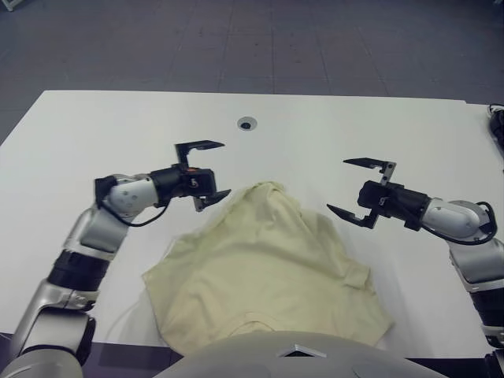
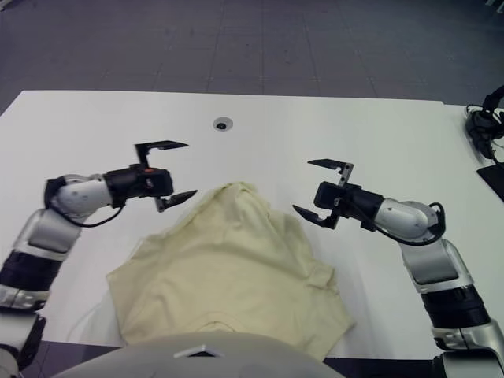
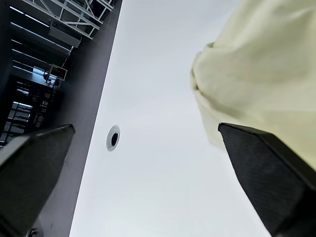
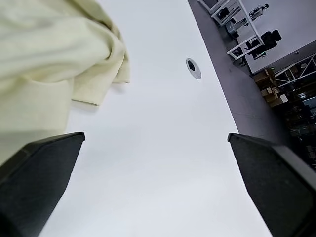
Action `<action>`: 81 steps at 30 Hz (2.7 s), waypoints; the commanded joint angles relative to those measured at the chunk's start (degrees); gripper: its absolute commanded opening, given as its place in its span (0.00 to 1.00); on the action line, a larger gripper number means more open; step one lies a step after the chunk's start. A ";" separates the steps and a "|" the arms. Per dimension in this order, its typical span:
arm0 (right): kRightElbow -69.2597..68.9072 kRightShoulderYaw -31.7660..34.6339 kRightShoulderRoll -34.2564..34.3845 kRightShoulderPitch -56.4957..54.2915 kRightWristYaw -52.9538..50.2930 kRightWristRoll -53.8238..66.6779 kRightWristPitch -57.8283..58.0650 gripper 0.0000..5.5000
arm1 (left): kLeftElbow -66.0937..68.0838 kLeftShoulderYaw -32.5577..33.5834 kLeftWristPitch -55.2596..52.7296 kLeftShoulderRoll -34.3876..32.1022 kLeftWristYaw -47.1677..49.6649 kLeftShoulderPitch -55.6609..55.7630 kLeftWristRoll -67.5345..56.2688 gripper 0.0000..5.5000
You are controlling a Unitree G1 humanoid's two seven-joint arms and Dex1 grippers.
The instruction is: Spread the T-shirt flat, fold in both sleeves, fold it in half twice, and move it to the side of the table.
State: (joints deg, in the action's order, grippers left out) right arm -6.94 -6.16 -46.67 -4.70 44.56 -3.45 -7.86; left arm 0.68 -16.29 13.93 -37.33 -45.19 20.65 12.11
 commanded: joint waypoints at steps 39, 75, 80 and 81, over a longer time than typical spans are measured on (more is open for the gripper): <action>-9.76 -12.72 0.68 12.53 2.57 -5.64 -8.88 0.98 | 1.39 -2.04 8.91 -6.18 10.05 -11.25 13.00 0.98; -4.79 -9.22 4.75 2.45 -5.37 -6.02 -3.97 0.98 | -4.75 -0.77 7.58 -7.38 8.81 -14.18 15.80 0.98; 1.66 -12.43 2.14 0.94 -9.01 -18.35 -19.29 0.98 | -4.71 -1.00 7.79 -7.32 8.93 -14.03 16.11 0.98; 2.44 -12.89 1.80 0.56 -10.11 -20.77 -21.97 0.98 | -4.71 -1.02 7.82 -7.29 8.94 -14.01 16.18 0.98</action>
State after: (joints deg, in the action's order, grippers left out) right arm -6.03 -18.01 -43.78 -2.86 36.18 -20.17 -24.84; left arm -4.67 -17.06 21.90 -44.11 -35.68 6.64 27.42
